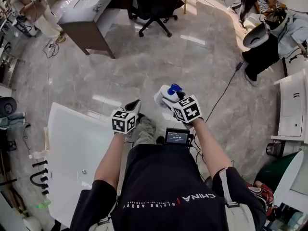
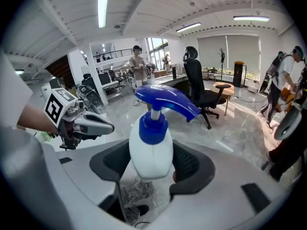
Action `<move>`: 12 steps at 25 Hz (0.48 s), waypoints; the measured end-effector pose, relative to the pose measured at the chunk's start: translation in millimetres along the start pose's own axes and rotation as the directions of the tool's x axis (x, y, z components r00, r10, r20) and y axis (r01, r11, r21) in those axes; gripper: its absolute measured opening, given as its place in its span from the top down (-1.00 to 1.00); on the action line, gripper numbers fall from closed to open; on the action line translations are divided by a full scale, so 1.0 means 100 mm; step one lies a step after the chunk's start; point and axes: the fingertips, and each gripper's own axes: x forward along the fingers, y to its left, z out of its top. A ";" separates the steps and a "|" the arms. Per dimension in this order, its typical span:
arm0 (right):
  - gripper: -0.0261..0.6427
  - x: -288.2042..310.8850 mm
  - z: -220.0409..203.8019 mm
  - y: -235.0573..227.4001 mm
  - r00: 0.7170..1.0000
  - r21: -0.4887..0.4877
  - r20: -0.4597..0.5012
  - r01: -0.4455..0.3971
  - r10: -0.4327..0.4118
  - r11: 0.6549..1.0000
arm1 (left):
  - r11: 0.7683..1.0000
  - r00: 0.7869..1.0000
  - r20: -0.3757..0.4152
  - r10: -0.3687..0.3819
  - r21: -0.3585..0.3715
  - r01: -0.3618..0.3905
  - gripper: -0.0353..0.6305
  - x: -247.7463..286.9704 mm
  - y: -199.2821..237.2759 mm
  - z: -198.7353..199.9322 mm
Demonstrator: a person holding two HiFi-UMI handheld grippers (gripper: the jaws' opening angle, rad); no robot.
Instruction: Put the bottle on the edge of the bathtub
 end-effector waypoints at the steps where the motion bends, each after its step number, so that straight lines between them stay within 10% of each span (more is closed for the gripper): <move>1: 0.11 0.10 0.08 -0.02 1.000 -0.012 -0.007 -0.011 0.011 1.000 | 1.000 1.000 0.009 0.012 -0.013 -0.012 0.87 0.04 0.10 0.04; 12: 0.11 1.57 1.46 0.06 0.982 -0.191 -0.090 -0.178 0.163 0.965 | 0.966 0.979 0.081 0.188 -0.196 -0.169 0.87 0.03 1.73 0.62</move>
